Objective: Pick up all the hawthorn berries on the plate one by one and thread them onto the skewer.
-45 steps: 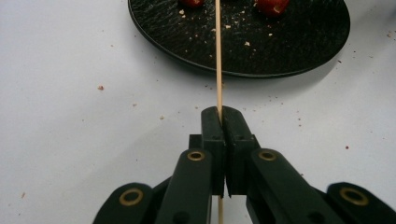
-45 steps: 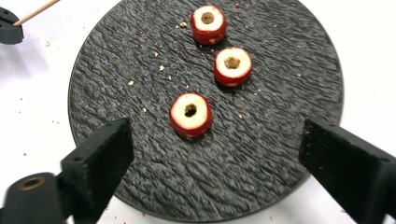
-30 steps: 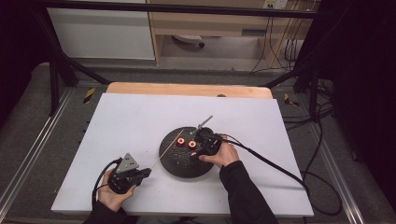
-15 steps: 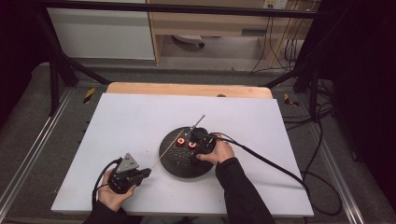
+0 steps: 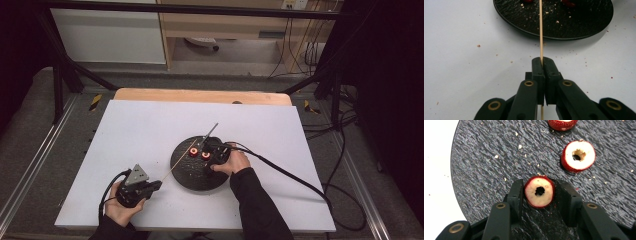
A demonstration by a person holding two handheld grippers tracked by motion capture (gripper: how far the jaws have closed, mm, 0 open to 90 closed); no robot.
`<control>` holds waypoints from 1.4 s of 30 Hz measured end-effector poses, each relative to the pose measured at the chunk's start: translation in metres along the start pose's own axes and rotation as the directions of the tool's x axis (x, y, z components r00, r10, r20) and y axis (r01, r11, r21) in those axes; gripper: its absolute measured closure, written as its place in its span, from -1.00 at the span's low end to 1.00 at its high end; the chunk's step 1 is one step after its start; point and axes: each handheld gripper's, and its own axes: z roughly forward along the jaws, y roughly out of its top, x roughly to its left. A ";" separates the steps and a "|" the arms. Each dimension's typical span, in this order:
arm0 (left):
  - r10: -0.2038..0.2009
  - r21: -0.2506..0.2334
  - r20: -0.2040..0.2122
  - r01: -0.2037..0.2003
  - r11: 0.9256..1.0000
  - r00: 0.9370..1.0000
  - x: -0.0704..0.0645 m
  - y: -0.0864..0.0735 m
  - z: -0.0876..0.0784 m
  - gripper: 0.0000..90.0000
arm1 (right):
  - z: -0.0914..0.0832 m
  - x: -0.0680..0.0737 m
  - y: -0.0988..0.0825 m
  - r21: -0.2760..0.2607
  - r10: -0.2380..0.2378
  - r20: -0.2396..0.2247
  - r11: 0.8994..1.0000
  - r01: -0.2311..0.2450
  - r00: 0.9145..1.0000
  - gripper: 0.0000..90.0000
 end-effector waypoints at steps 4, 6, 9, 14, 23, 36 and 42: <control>-0.001 -0.001 -0.001 0.001 1.000 1.000 0.000 0.000 0.000 0.96 | -0.001 0.000 0.000 0.006 0.004 -0.001 1.000 -0.004 1.000 0.34; -0.001 -0.003 -0.002 0.001 1.000 1.000 0.000 0.000 0.000 0.96 | -0.002 0.000 0.000 -0.004 0.006 -0.002 1.000 -0.006 1.000 0.34; -0.001 -0.006 -0.003 0.001 1.000 1.000 0.000 0.000 -0.001 0.96 | -0.006 0.001 -0.001 -0.023 0.018 -0.010 1.000 -0.019 1.000 0.35; -0.002 -0.012 -0.007 0.002 1.000 1.000 0.000 0.000 -0.002 0.96 | -0.017 0.002 -0.002 -0.051 0.054 -0.003 0.997 -0.054 0.999 0.35; -0.002 -0.020 -0.011 0.002 1.000 1.000 -0.001 0.000 -0.003 0.96 | -0.030 0.004 -0.008 -0.134 0.101 -0.008 0.986 -0.101 0.995 0.35; -0.011 -0.048 -0.016 0.010 0.999 1.000 -0.003 -0.001 -0.004 0.96 | -0.041 0.004 -0.028 -0.347 0.208 -0.084 0.911 -0.224 0.974 0.35; -0.015 -0.056 -0.016 0.014 0.998 1.000 -0.003 -0.001 -0.004 0.96 | -0.040 0.005 -0.039 -0.459 0.251 -0.138 0.841 -0.287 0.958 0.35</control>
